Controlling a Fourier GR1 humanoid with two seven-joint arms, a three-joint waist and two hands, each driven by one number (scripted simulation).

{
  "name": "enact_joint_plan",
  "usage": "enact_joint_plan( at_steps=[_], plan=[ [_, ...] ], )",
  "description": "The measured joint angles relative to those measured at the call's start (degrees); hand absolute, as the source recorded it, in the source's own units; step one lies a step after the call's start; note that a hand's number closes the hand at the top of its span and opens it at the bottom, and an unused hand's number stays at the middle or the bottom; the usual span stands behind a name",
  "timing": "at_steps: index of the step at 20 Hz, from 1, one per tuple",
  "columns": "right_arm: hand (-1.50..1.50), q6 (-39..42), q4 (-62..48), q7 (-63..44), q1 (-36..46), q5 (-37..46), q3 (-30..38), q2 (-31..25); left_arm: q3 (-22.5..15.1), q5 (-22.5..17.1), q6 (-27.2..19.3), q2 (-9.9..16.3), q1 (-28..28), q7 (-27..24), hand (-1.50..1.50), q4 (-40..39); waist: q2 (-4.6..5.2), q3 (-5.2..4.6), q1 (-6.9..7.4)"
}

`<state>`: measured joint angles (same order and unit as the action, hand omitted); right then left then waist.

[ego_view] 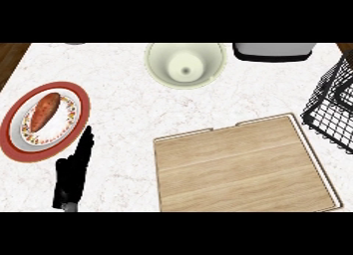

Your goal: Pick the cupcake from the tray and place it in the tiered basket

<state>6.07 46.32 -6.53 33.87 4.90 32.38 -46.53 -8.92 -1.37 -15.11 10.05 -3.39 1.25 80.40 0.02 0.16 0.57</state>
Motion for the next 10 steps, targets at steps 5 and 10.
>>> enact_joint_plan(
  at_steps=[5,10],
  plan=[
    [-1.5,-5.4,-1.0,2.0,-0.3,-2.1,6.0,-3.8,0.4,0.0,0.0,-0.3,-0.5,-0.5,0.0,-0.2,-0.1,-0.03,-0.49],
    [-1.5,-8.5,-3.2,-0.2,-3.9,-3.9,12.9,-10.6,1.3,-0.6,0.5,0.1,-1.3,-0.7,0.0,0.4,-0.2,-0.06,-1.1]
  ],
)
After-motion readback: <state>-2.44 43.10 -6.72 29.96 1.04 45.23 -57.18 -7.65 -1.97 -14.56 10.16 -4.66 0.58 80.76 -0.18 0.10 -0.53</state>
